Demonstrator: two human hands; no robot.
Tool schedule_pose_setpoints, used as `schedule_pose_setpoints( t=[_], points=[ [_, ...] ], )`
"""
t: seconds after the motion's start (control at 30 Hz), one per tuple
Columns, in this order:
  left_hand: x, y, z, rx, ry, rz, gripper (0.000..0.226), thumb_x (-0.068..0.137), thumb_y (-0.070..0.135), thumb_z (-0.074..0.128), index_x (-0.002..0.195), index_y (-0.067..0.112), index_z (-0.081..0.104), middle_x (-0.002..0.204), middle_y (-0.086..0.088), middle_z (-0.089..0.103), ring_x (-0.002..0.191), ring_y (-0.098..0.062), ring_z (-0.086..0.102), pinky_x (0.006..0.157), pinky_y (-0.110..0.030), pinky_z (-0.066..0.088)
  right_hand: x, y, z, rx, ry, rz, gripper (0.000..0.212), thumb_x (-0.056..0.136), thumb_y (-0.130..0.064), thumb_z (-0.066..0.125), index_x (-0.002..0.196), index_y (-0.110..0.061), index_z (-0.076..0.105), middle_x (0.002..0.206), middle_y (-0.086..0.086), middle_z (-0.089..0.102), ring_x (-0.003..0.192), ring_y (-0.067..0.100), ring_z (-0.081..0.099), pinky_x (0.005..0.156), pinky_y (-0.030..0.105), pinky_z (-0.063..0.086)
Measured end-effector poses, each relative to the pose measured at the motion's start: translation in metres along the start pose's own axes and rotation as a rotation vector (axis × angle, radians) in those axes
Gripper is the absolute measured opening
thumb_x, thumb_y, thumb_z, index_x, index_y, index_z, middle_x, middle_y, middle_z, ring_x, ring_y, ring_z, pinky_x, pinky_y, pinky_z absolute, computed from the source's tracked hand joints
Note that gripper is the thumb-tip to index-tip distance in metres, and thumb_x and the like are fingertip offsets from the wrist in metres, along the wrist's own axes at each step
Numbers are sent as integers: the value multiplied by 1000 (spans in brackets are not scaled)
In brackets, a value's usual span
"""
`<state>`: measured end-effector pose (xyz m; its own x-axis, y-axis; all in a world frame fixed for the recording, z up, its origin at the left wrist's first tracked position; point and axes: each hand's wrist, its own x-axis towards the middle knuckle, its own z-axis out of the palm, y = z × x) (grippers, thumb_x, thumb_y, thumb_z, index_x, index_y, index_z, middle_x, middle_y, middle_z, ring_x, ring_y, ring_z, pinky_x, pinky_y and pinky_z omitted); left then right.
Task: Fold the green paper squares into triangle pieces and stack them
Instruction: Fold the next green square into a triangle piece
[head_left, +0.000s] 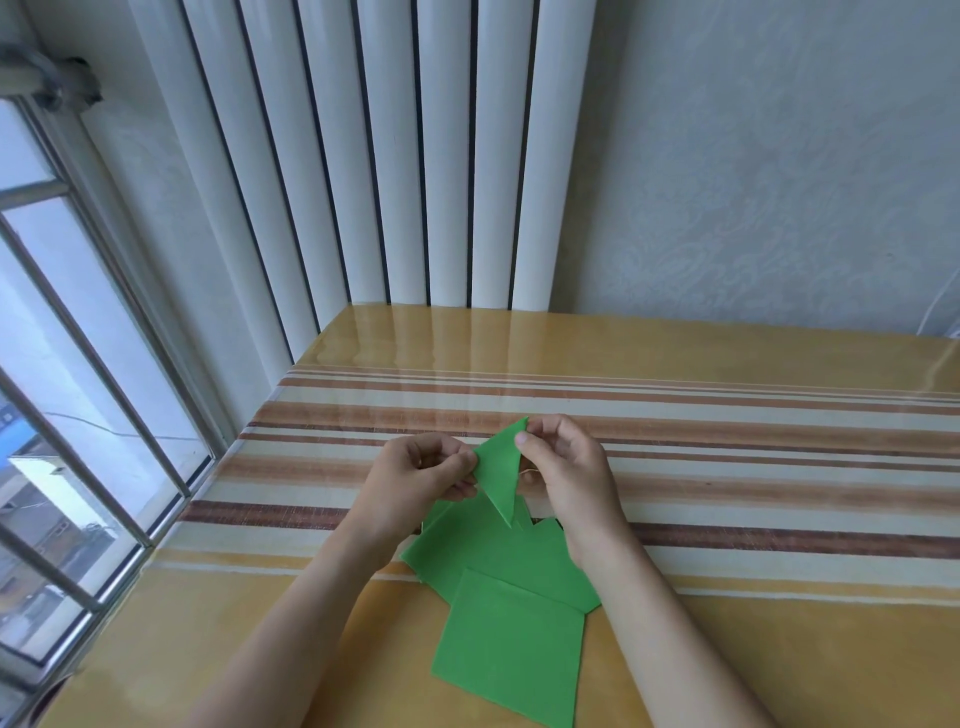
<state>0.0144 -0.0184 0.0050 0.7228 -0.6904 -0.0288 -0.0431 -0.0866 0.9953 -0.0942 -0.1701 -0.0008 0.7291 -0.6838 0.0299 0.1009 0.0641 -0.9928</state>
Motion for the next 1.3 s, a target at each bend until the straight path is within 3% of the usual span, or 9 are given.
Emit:
schedule_pose_setpoints(
  t=[0.2, 0.33, 0.53, 0.67, 0.83, 1.0, 1.17, 1.23, 1.3],
  points=[
    [1, -1, -1, 9, -27, 14, 12, 98, 7, 69, 88, 3, 75, 74, -11, 73, 69, -15, 70, 67, -22, 56, -1, -3, 0, -2, 30, -48, 8, 100, -2, 62, 93, -7, 62, 71, -1, 67, 63, 8, 62, 58, 21, 51],
    [2, -2, 0, 12, -30, 16, 12, 97, 7, 70, 86, 5, 76, 72, -10, 73, 67, -15, 70, 66, -21, 55, -2, -5, 1, 3, 27, -65, 4, 101, 1, 59, 98, -1, 59, 72, 2, 63, 58, 5, 59, 53, 18, 49],
    [1, 0, 0, 12, -36, 22, 11, 96, 6, 70, 88, 2, 76, 73, -11, 73, 66, -14, 69, 66, -22, 56, -2, -2, 1, -24, 77, -107, 10, 102, -7, 63, 93, -4, 63, 72, -3, 66, 61, 3, 61, 53, 15, 49],
    [1, 0, 0, -22, 8, 28, 11, 97, 7, 69, 89, 3, 77, 75, -13, 75, 70, -16, 72, 68, -22, 57, -2, -2, 2, 1, 9, -37, 8, 102, -10, 64, 100, -4, 68, 83, 5, 75, 70, 10, 70, 58, 19, 54],
    [1, -1, 0, -46, 9, -9, 12, 98, 9, 68, 90, 5, 76, 80, -14, 77, 77, -20, 74, 74, -25, 61, -1, 5, -1, -128, -80, -14, 6, 98, -11, 71, 95, -7, 71, 91, 13, 77, 80, 21, 72, 74, 35, 61],
    [0, -2, 2, -18, -29, 13, 13, 92, 14, 76, 92, 2, 79, 87, -16, 79, 79, -21, 75, 76, -26, 61, 1, 4, 0, -154, -96, -32, 11, 95, -13, 74, 94, -3, 70, 91, 18, 75, 75, 16, 70, 66, 24, 57],
    [0, 0, 0, -83, 55, 43, 10, 92, 10, 74, 93, 2, 79, 82, -12, 80, 71, -15, 74, 67, -20, 59, 0, 6, 2, -130, -183, 29, 6, 94, -12, 75, 98, -7, 74, 91, 12, 79, 78, 19, 73, 73, 35, 61],
    [0, 1, 1, -101, 91, 31, 8, 92, 9, 74, 90, 3, 79, 77, -10, 79, 67, -12, 73, 60, -16, 56, -1, 8, 3, -154, -201, 41, 3, 94, -12, 76, 95, -10, 75, 83, 5, 78, 73, 13, 71, 68, 29, 58],
    [0, 1, 0, -116, 81, 12, 9, 91, 11, 75, 92, 3, 80, 82, -13, 79, 71, -15, 74, 64, -17, 58, 0, 8, 3, -202, -174, 22, 5, 93, -13, 77, 90, -13, 73, 76, -2, 75, 66, 6, 66, 63, 22, 52]
  ],
)
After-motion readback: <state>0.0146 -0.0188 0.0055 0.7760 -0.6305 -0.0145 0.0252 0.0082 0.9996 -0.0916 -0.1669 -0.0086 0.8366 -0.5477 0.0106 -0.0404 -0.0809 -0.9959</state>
